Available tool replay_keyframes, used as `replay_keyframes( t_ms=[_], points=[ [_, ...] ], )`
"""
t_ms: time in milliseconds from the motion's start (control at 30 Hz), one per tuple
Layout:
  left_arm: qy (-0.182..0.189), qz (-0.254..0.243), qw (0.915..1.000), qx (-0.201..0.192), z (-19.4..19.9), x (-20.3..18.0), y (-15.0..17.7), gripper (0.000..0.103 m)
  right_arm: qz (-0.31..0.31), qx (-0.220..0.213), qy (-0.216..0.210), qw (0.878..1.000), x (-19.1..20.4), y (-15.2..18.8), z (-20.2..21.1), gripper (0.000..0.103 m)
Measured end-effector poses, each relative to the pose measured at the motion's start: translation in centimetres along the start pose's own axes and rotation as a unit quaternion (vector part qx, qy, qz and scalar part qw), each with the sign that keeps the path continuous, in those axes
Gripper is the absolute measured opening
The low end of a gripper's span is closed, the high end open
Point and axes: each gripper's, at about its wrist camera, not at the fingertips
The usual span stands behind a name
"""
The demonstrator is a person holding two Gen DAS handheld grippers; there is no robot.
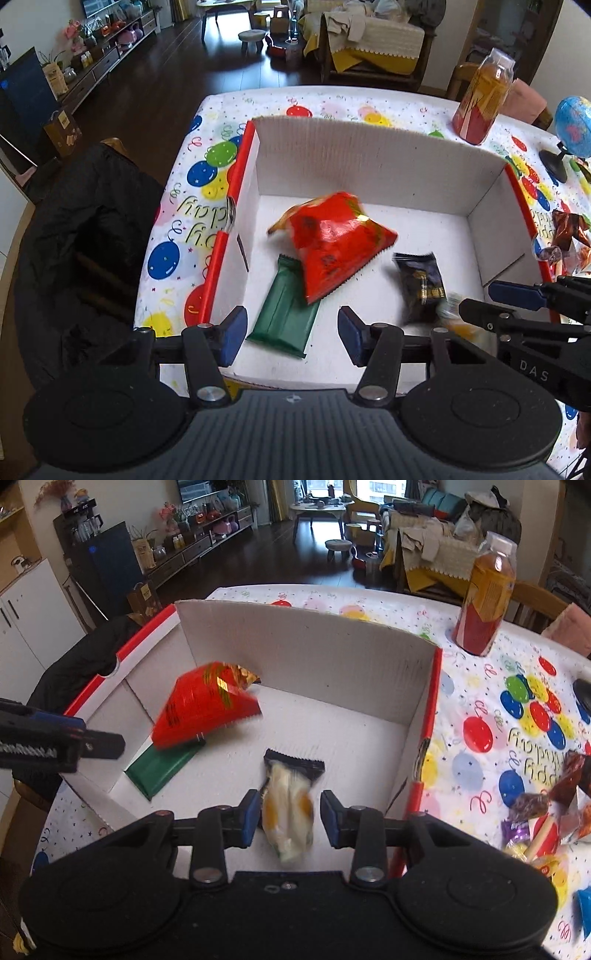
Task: Organize snacks
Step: 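Move both tools back toward the remaining snacks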
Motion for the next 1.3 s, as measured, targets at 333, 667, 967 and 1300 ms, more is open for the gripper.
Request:
replay_keyframes(
  t_ms=[333,667,967,1300],
  points=[
    [0.006,-0.005,0.9999,-0.014,0.7,-0.7,0.5,0.054,-0.009,-0.008,-0.009,1.000,-0.3,0.3,1.1,0.042],
    [0.015,-0.010,0.9994,-0.029,3.0,-1.6,0.9,0.054,-0.031,-0.039,-0.025,0.998,-1.1,0.6,4.7,0.056],
    [0.029,-0.022,0.9981,-0.050,5.5,-3.1,0.9,0.057,-0.045,-0.069,-0.029,0.996,-1.9,1.3,7.9,0.067],
    [0.049,-0.046,0.9947,-0.077,8.0,-5.6,0.5,0.064,-0.052,-0.108,-0.028,0.992,-2.9,1.9,11.9,0.083]
  ],
)
Point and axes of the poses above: each gripper's, at about its wrist camera, not at the fingertips, and z roughly against the way its jaws point, x to its left, y to its underside, and after that the axes turned 6 degrees about -z, right-handed
